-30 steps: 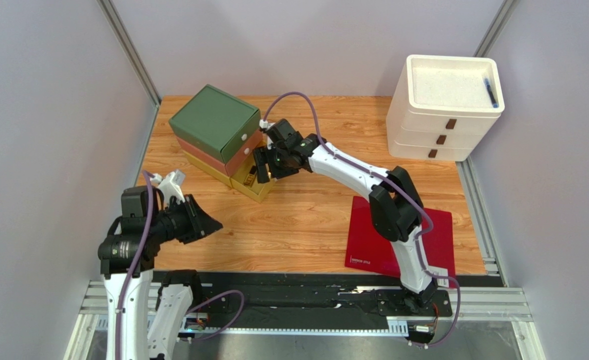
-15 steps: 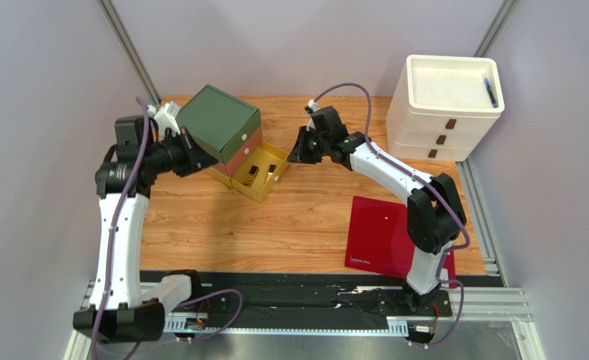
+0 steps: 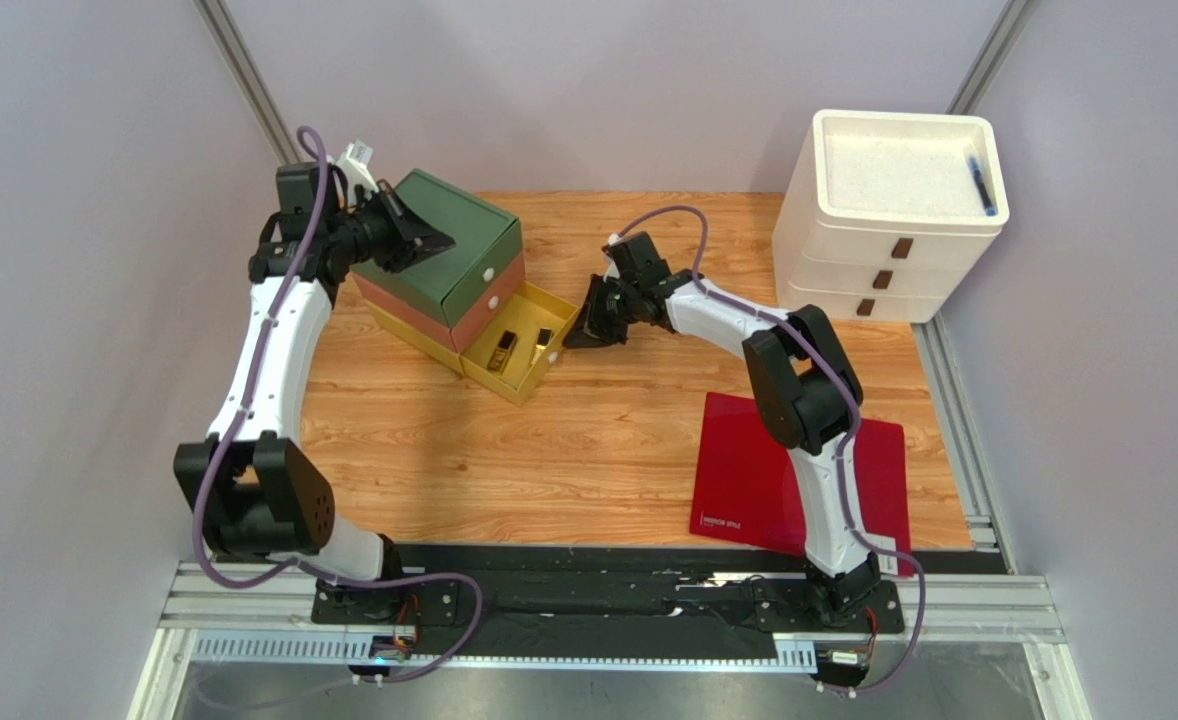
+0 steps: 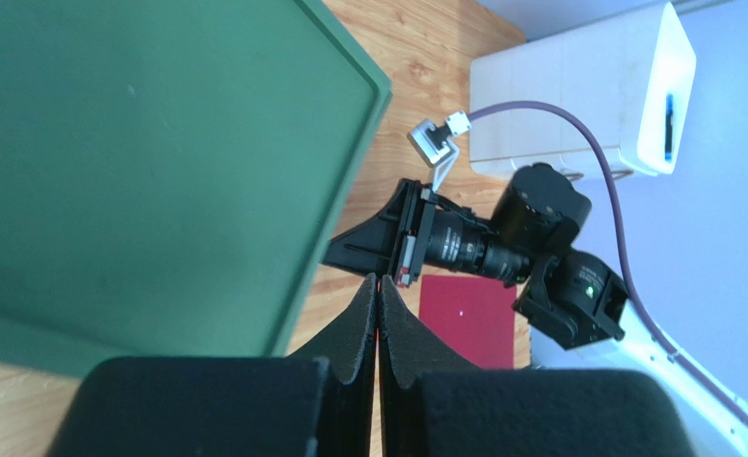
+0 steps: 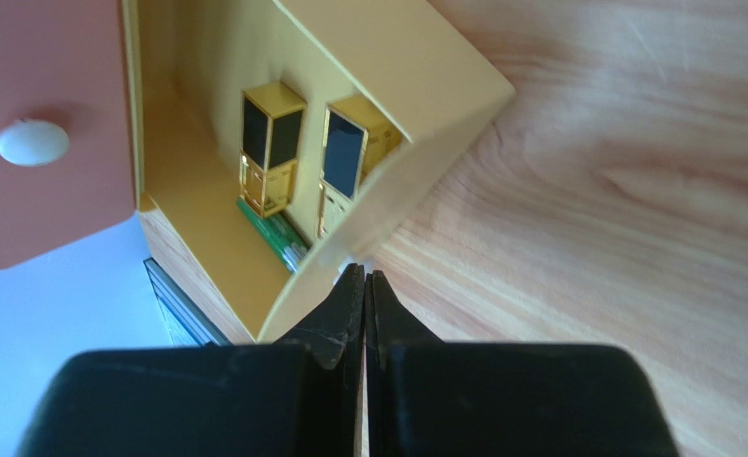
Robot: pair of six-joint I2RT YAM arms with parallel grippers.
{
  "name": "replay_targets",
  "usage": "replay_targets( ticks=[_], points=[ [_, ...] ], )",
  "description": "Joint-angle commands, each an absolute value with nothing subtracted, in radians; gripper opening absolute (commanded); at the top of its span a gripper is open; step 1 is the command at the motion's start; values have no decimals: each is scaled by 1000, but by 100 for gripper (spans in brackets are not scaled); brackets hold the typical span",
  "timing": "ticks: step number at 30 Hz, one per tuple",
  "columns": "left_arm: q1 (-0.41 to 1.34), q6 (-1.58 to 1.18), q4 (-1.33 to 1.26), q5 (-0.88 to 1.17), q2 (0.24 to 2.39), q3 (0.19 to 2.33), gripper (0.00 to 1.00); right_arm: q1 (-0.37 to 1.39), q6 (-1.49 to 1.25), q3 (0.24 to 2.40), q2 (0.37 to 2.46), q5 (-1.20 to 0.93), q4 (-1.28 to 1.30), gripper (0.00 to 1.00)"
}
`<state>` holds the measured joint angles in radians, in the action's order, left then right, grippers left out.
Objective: Organize the makeup
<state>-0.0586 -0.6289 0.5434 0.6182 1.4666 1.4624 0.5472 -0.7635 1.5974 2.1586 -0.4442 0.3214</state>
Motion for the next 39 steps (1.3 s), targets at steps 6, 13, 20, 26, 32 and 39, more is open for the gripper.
replay_targets(
  ticks=[6, 13, 20, 26, 32, 39],
  points=[
    [-55, -719, 411, 557, 1574, 1489, 0, 542, -782, 1795, 2292, -514, 308, 0],
    [-55, -710, 468, 543, 1666, 1534, 0, 543, -841, 1979, 2422, -561, 304, 0],
    [-54, -693, 491, 549, 1704, 1539, 0, 555, -914, 2147, 2540, -591, 253, 0],
    [-55, -686, 497, 557, 1704, 1528, 0, 572, -977, 2233, 2618, -597, 195, 0],
    [-55, -663, 520, 560, 1701, 1539, 0, 584, -1011, 2303, 2669, -606, 170, 0],
    [-52, -632, 485, 509, 1615, 1542, 0, 560, -919, 2071, 2438, -525, 121, 0]
  ],
)
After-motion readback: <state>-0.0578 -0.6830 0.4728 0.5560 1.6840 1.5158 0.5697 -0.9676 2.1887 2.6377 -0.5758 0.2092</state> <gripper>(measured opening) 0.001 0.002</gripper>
